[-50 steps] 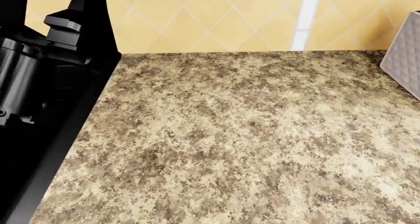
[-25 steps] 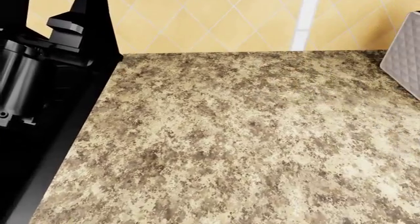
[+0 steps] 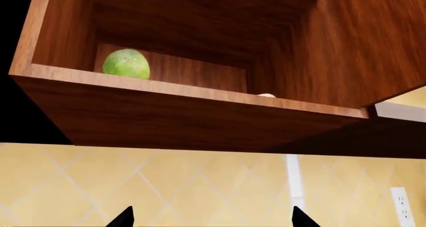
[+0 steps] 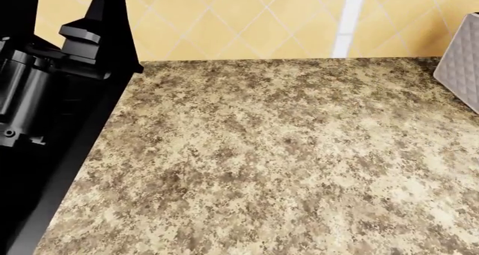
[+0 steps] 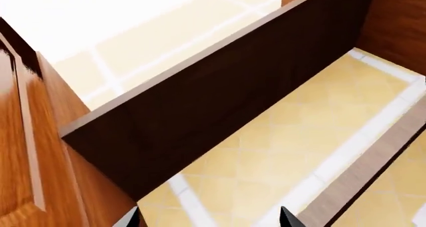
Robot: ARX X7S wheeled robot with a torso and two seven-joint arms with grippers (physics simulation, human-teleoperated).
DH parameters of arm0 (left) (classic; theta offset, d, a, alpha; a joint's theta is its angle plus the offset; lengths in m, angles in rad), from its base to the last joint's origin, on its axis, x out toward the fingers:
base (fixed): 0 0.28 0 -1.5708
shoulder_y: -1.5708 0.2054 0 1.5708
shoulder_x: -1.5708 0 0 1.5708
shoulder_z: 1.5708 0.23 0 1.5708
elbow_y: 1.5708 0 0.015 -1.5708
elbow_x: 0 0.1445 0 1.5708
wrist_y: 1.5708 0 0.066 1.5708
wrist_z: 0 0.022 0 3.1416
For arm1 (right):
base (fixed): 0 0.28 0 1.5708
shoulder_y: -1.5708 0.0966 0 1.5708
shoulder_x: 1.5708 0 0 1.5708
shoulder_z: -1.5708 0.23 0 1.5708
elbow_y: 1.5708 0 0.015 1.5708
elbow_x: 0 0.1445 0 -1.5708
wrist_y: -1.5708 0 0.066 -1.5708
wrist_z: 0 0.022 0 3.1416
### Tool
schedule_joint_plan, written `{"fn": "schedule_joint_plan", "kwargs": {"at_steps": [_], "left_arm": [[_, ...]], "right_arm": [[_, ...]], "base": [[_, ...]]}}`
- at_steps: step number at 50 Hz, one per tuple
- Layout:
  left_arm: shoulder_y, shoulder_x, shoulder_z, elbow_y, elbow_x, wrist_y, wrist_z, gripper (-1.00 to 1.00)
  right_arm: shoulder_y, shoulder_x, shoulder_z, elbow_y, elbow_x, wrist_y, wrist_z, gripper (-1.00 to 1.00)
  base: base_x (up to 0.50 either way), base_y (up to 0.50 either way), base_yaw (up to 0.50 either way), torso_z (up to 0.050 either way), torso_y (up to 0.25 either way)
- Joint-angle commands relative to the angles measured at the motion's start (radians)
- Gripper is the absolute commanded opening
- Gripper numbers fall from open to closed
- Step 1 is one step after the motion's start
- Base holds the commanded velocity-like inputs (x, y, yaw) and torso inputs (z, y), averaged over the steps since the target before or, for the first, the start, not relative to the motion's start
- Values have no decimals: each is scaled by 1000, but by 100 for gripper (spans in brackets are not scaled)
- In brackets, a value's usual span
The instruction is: Pick the radish, potato from the counter and place them in the cabinet. Then close the cabinet.
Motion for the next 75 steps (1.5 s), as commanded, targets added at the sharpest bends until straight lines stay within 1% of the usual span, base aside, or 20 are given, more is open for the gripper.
{"fn": "schedule_joint_plan", "kwargs": {"at_steps": [1,8,15,27,37,52,65,75], "left_arm": [[6,0,1,-3,5,6,1,100],[8,0,1,-5,6,9,4,100],[14,-1,1,-6,7,14,6,100],[33,-1,-3,-12,12,29,14,100],[38,-1,-5,-13,12,34,14,100],[47,-1,-7,-13,12,41,14,100],[61,1,-5,-19,20,54,22,100],[66,-2,-6,-16,16,55,21,100]], "right_arm": [[170,-56,-117,114,7,52,-10,100],[263,-82,-185,178,-13,94,-29,100],[378,-143,-269,263,-48,129,-74,100],[504,-223,-366,377,-102,164,-137,100],[581,-285,-466,462,-144,216,-204,100],[667,-389,-604,578,-195,271,-350,100],[770,-449,-737,659,-298,312,-449,100],[819,-480,-789,709,-351,316,-490,100]], "base": [[0,0,0,0,0],[0,0,0,0,0],[0,0,0,0,0],[0,0,0,0,0],[0,0,0,1,0],[0,0,0,1,0],[0,0,3,1,0],[1,1,4,0,0]]}}
